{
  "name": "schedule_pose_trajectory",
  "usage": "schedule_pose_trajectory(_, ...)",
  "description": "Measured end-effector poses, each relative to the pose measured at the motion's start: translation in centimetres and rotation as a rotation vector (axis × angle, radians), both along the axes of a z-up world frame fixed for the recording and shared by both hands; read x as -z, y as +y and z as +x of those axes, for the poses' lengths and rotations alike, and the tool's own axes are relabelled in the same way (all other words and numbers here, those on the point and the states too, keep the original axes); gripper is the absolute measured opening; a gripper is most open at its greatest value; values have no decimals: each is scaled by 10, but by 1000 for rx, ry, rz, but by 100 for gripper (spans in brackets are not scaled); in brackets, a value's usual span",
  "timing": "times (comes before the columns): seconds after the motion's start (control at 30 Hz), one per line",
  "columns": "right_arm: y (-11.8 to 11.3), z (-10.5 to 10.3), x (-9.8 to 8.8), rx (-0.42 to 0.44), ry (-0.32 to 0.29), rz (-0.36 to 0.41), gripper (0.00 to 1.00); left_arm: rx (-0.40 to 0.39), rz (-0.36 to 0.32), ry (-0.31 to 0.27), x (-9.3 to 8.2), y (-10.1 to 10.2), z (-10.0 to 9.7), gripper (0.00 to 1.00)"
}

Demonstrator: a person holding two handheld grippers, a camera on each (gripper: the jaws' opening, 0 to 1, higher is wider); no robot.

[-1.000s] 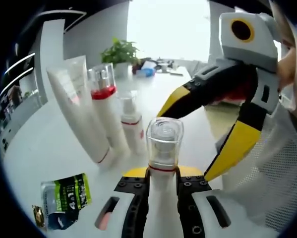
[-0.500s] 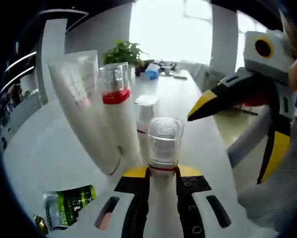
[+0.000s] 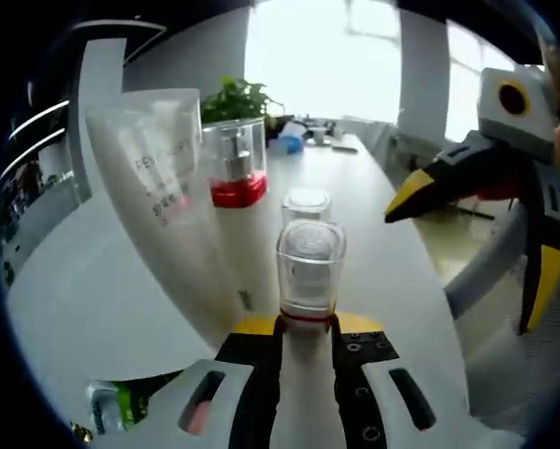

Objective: Arrange the skincare products in the storage area until every visible bottle or jar stands upright without overlapping.

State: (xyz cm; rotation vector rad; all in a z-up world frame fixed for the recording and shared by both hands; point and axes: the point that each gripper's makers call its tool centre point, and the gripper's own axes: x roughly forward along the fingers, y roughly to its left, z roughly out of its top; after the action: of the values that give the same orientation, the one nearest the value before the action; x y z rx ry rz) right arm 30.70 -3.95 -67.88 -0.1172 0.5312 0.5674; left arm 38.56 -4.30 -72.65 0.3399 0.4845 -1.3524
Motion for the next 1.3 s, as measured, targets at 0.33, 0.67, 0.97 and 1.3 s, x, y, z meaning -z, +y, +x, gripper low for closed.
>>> schedule_pose_trajectory(0.33, -4, 1, 1, 23, 9, 20, 74, -4, -8, 3, 0, -4, 6, 17)
schedule_pose_trajectory(0.67, -3, 1, 1, 19, 13, 23, 74, -4, -2, 16, 2, -4, 7, 17)
schedule_pose_trajectory(0.97, -3, 1, 2, 19, 19, 24, 75, -11, 14, 42, 6, -1, 4, 25)
schedule_pose_trajectory(1.3, 0, -1, 4, 0, 22, 16, 80, -41, 32, 57, -6, 15, -6, 37)
